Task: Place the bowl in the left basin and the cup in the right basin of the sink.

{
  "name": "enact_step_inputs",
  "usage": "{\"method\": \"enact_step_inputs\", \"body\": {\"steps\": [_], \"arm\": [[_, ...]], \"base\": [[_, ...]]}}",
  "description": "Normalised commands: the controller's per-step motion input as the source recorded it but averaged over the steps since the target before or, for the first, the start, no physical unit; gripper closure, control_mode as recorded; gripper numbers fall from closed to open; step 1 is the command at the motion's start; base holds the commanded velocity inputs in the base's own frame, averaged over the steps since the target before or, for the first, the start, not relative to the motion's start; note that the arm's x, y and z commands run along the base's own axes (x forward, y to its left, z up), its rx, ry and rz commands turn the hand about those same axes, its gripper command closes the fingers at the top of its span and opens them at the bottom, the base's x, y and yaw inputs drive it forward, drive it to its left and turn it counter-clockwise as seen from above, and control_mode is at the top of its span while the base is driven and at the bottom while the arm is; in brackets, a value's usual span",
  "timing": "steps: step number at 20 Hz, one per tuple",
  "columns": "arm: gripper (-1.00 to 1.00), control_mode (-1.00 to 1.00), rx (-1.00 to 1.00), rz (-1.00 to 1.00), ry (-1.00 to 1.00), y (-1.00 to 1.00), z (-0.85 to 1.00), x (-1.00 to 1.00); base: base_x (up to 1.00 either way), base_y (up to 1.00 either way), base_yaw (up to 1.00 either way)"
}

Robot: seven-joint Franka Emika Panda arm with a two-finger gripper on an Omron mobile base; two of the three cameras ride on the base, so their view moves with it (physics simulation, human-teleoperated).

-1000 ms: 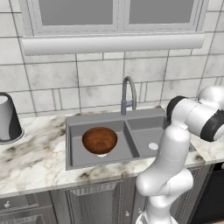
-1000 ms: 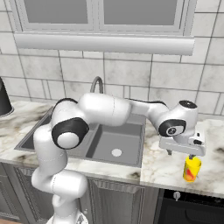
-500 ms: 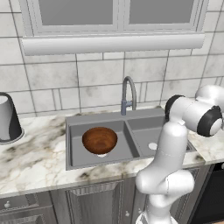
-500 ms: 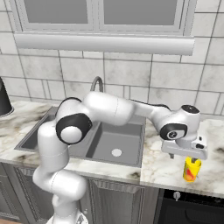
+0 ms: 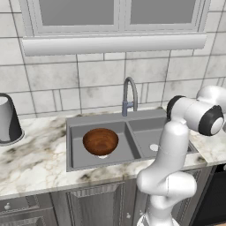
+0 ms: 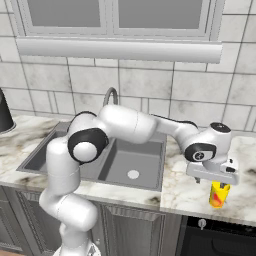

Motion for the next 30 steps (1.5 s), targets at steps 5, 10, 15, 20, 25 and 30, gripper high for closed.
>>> {"method": "enact_step_inputs", "body": {"steps": [5, 10, 15, 20, 25, 30], "arm": [[-1.0, -1.0, 0.0, 0.0, 0.0, 0.0, -0.09, 0.01], [-1.0, -1.0, 0.0, 0.0, 0.0, 0.0, -0.12, 0.01], [-1.0, -1.0, 0.0, 0.0, 0.0, 0.0, -0.14, 0.0], [-1.0, -1.0, 0.0, 0.0, 0.0, 0.0, -0.11, 0.01], [-1.0, -1.0, 0.0, 0.0, 0.0, 0.0, -0.15, 0.0], [1.0, -1.0, 0.0, 0.0, 0.0, 0.0, -0.1, 0.0]], "base": [[0.0, 0.0, 0.0], [0.0, 0.0, 0.0], [0.0, 0.0, 0.0], [0.0, 0.0, 0.0], [0.0, 0.0, 0.0], [0.0, 0.0, 0.0]]}}
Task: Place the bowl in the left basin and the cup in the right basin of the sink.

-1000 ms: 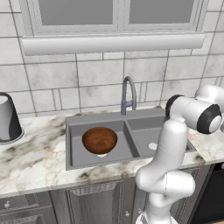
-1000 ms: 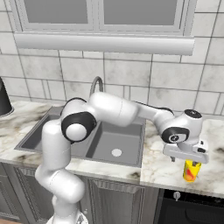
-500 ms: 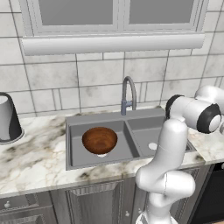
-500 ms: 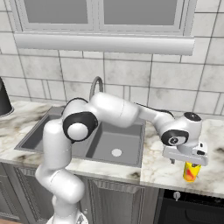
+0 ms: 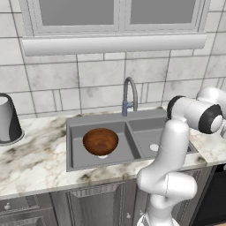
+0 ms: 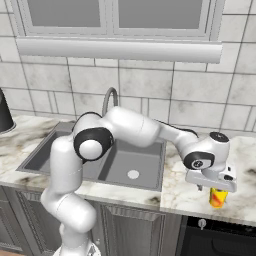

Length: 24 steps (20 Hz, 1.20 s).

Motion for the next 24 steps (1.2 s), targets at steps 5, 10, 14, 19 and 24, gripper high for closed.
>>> {"method": "enact_step_inputs", "body": {"steps": [5, 10, 14, 19, 24], "arm": [[1.0, -1.0, 0.0, 0.0, 0.0, 0.0, 0.0, 0.0], [1.0, -1.0, 0.0, 0.01, 0.0, 0.0, 0.03, 0.0], [1.0, -1.0, 0.0, 0.09, 0.0, 0.0, 0.22, 0.0], [1.0, -1.0, 0.0, 0.17, 0.0, 0.0, 0.27, 0.0], [1.0, -1.0, 0.0, 0.23, 0.0, 0.0, 0.24, 0.0]], "base": [[0.0, 0.0, 0.0], [0.0, 0.0, 0.0], [0.0, 0.0, 0.0], [0.0, 0.0, 0.0], [0.0, 0.0, 0.0]]}}
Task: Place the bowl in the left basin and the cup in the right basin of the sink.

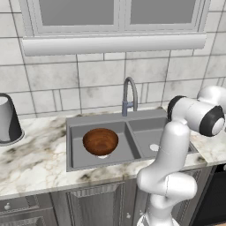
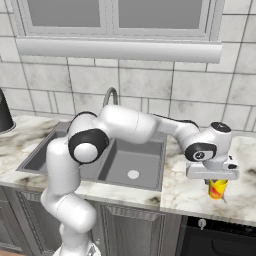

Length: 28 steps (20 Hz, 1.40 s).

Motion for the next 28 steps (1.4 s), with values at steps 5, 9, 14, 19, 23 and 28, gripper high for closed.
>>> {"method": "enact_step_inputs", "body": {"steps": [5, 9, 14, 19, 23, 28], "arm": [[1.0, -1.0, 0.0, 0.26, 0.0, 0.26, 0.1, -0.02], [1.0, -1.0, 0.0, 0.26, 0.0, 0.42, 0.04, 0.0], [1.0, -1.0, 0.0, 0.24, 0.0, 0.41, 0.09, 0.0], [1.0, -1.0, 0.0, 0.24, -0.01, 0.41, 0.04, 0.0], [1.0, -1.0, 0.0, 0.22, -0.03, 0.4, 0.02, 0.0], [1.0, -1.0, 0.0, 0.21, -0.03, 0.43, 0.05, 0.11]], "base": [[0.0, 0.0, 0.0], [0.0, 0.0, 0.0], [0.0, 0.0, 0.0], [0.0, 0.0, 0.0], [0.0, 0.0, 0.0], [0.0, 0.0, 0.0]]}}
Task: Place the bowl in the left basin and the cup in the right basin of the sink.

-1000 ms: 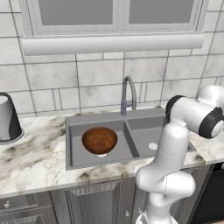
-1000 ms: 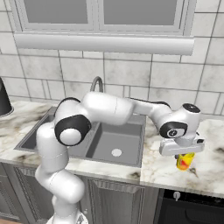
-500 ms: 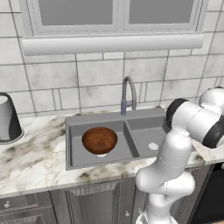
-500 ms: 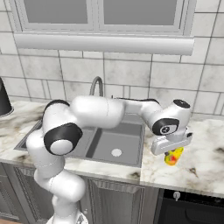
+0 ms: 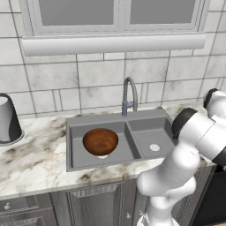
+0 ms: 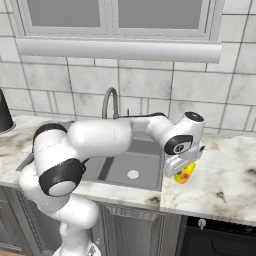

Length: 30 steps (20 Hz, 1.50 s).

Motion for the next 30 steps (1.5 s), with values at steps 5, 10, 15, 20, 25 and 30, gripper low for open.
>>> {"method": "enact_step_inputs", "body": {"steps": [5, 10, 15, 20, 25, 30], "arm": [[1.0, -1.0, 0.0, 0.17, 0.0, 0.58, 0.01, 0.23], [1.0, -1.0, -0.03, 0.1, 0.0, 0.7, 0.0, 0.2], [1.0, -1.0, -0.06, 0.1, 0.0, 0.64, 0.01, 0.24], [1.0, -1.0, -0.1, 0.13, 0.0, 0.53, 0.0, 0.29], [1.0, -1.0, -0.03, 0.12, 0.01, 0.32, 0.0, 0.37], [1.0, -1.0, 0.0, 0.15, 0.09, 0.27, 0.0, 0.36]], "base": [[0.0, 0.0, 0.0], [0.0, 0.0, 0.0], [0.0, 0.0, 0.0], [0.0, 0.0, 0.0], [0.0, 0.0, 0.0], [0.0, 0.0, 0.0]]}}
